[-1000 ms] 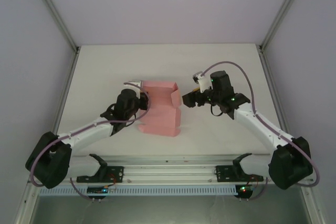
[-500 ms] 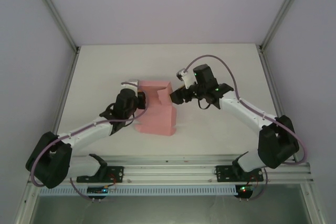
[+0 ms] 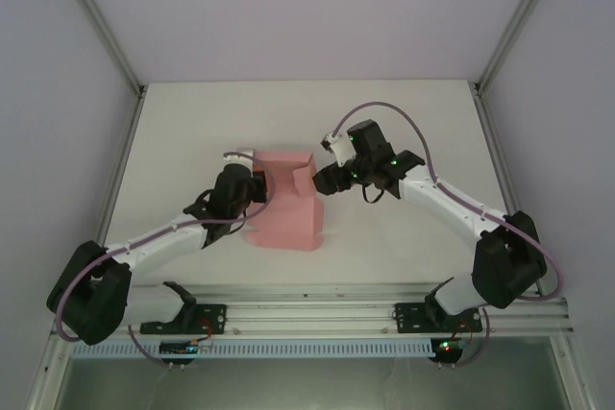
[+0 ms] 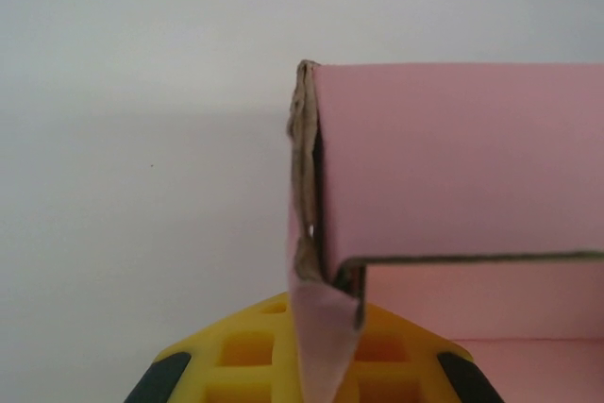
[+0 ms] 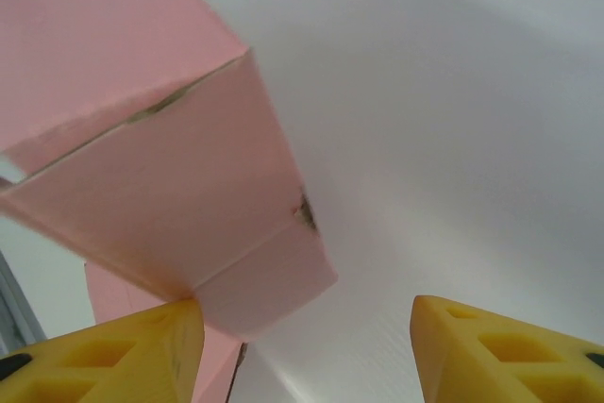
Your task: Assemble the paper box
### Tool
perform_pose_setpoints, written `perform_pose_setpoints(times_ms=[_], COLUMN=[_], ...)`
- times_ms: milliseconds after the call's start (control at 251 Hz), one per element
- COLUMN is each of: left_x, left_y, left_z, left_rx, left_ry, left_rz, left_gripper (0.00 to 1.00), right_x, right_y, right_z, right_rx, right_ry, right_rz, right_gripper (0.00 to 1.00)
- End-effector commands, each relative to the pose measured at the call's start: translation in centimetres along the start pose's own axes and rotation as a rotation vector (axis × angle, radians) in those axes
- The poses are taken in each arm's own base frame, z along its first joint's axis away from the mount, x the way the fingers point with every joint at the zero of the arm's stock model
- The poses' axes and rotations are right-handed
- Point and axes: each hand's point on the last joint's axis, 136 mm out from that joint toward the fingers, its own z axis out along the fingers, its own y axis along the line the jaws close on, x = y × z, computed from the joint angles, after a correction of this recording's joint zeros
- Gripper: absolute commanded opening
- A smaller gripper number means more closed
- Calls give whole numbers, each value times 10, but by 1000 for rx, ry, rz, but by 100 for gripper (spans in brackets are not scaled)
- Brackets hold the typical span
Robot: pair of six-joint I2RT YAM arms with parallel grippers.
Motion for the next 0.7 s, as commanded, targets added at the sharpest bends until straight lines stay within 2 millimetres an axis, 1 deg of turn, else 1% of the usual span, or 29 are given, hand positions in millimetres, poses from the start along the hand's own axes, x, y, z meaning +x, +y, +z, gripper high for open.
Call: perform_pose_setpoints(times_ms=[0,128,267,303,431,439,451,499,539,587,635,694], left_x=[-23,-22,-22,-23,-25,-25,-26,-27,-28,-27,-28,-29], left_y=[-9,-13,-28,-32,-38,-38,-38,-40,-41,-42,-42,-41], left_z=[-5,-6,-9,-11,-12,-12,-12,-12,-11,-10,-10,-9], left_rx=[20,45,130,155,189,189,190,194,196,198,190,177], left_ry=[-52,-47,-51,-55,-63,-63,-63,-64,-64,-60,-59,-58], left_rz=[7,20,38,39,30,28,26,20,16,17,11,6], left_gripper=[0,0,0,0,0,0,0,0,0,0,0,0], right_x=[-2,-5,-12,-17,-23,-33,-36,-40,-42,-48,-53,-57], right_y=[19,24,9,0,-3,-2,-1,-2,-4,-11,-17,-29], right_z=[-8,-9,-4,-2,7,4,4,7,10,12,13,13], right_rx=[-76,-104,-21,25,88,91,92,124,164,246,331,455], right_ry=[24,24,-1,-20,-40,-62,-70,-84,-96,-122,-148,-165], right_rz=[-35,-56,-54,-63,-98,-104,-107,-114,-119,-120,-122,-113], right_gripper=[61,61,61,61,60,60,59,57,53,47,35,21])
